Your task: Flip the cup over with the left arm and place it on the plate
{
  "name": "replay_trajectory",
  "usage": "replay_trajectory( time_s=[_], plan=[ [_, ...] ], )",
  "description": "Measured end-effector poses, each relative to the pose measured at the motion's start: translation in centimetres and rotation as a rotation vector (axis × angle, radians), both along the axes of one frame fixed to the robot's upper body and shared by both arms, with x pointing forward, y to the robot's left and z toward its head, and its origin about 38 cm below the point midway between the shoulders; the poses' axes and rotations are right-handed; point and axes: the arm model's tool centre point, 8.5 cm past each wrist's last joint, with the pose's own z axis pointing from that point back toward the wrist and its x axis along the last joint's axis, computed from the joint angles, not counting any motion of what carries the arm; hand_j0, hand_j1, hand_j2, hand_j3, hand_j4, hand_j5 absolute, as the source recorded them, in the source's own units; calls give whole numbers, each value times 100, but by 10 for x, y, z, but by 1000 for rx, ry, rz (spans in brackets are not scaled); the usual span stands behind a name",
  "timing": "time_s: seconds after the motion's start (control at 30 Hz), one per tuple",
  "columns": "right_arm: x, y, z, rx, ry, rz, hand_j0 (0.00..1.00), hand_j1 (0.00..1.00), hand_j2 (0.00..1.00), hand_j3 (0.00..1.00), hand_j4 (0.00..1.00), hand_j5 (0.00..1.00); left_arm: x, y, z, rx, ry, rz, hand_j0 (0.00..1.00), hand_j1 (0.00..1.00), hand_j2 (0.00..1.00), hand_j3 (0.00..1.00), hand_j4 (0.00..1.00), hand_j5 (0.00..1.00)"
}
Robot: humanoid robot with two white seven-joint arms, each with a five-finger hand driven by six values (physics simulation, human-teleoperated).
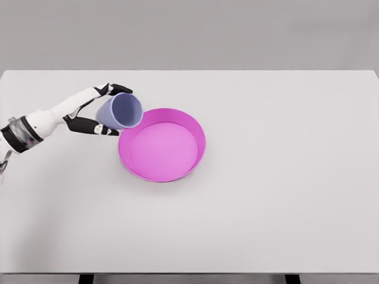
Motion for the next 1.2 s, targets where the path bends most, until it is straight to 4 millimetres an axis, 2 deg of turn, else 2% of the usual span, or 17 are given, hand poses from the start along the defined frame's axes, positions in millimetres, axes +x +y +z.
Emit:
replay_trajectory(
  time_s=[0.5, 0.77, 1.2],
  plan=[
    [0, 0, 0, 0, 0, 0, 100, 100, 100, 100, 100, 100, -21, -22, -4, -37, 9, -91, 74, 74, 74, 74, 74, 74],
    [0, 0, 0, 0, 0, 0, 100, 100, 100, 100, 100, 100, -29, -40, -1, -41, 0, -151, 74, 74, 74, 74, 74, 74],
    [0, 0, 0, 0, 0, 0, 100, 100, 100, 100, 100, 100, -33, -66, -10, -21, 41, -241, 75, 75, 75, 75, 75, 75]
  ],
)
